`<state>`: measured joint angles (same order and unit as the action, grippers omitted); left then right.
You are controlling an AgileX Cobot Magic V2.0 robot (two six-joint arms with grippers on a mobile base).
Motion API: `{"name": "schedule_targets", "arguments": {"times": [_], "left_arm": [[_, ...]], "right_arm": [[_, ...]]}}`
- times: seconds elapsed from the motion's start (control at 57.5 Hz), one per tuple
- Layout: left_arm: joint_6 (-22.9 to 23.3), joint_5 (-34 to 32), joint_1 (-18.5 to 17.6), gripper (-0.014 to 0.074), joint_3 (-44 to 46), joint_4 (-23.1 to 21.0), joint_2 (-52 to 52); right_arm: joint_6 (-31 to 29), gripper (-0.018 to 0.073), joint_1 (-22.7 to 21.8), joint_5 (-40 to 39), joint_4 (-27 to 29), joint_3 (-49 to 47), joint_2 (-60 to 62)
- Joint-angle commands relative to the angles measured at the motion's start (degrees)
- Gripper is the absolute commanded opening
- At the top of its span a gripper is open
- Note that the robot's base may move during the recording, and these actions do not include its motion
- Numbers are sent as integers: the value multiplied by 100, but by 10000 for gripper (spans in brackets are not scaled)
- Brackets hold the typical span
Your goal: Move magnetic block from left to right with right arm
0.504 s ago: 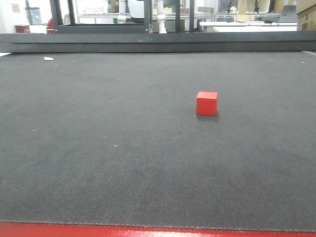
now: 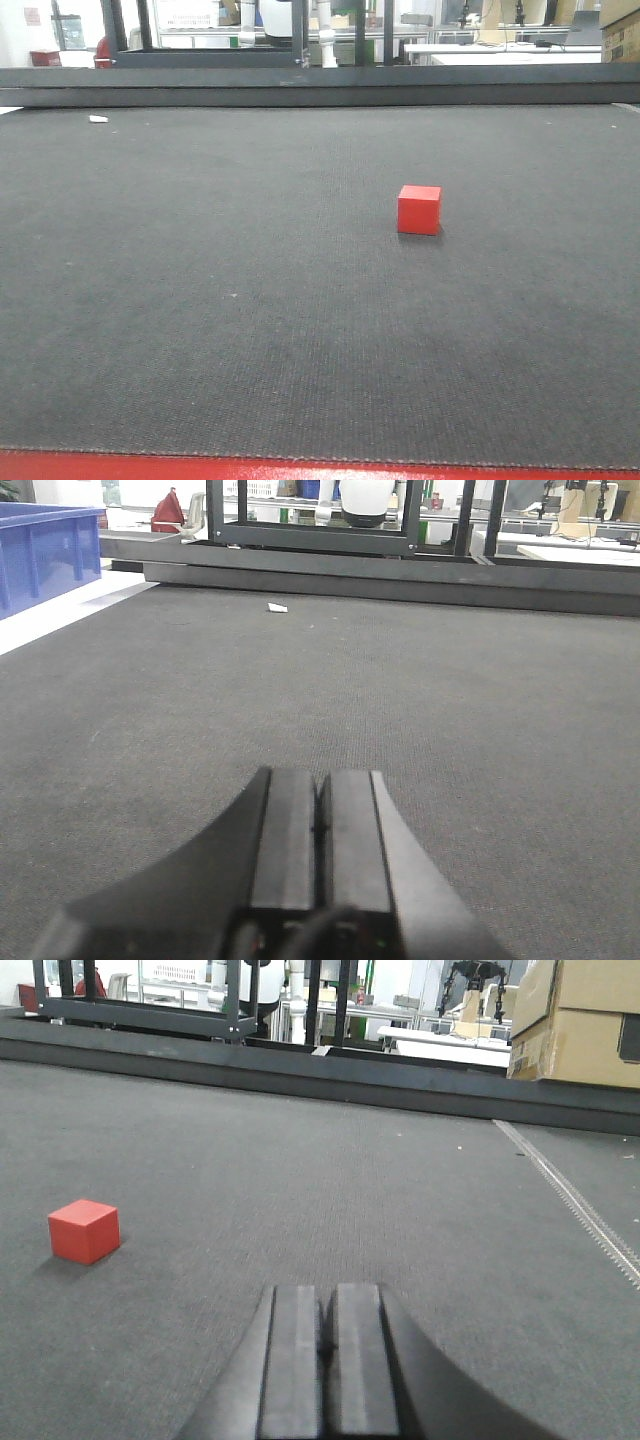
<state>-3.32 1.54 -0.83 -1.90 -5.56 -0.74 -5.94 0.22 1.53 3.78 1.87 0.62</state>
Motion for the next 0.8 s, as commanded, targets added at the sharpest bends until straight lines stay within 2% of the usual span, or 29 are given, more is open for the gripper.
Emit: {"name": "schedule_targets", "arguments": {"times": [0.0,0.417,0.591,0.782], "left_arm": [[34,-482,9,-126,-49,-27,-68],[34,-482,9,-126,-49,-27,-68],[34,-482,9,-126,-49,-27,-68],[34,-482,9,-126,-49,-27,-68]], "right_arm": [[-2,57,-26,-439,-27,-10,122],[-2,57,-26,-775,-27,-203,122],[-2,57,-22,-461,-27,-1047,-111],[-2,60,2,-40,-27,-2254,-1423]]}}
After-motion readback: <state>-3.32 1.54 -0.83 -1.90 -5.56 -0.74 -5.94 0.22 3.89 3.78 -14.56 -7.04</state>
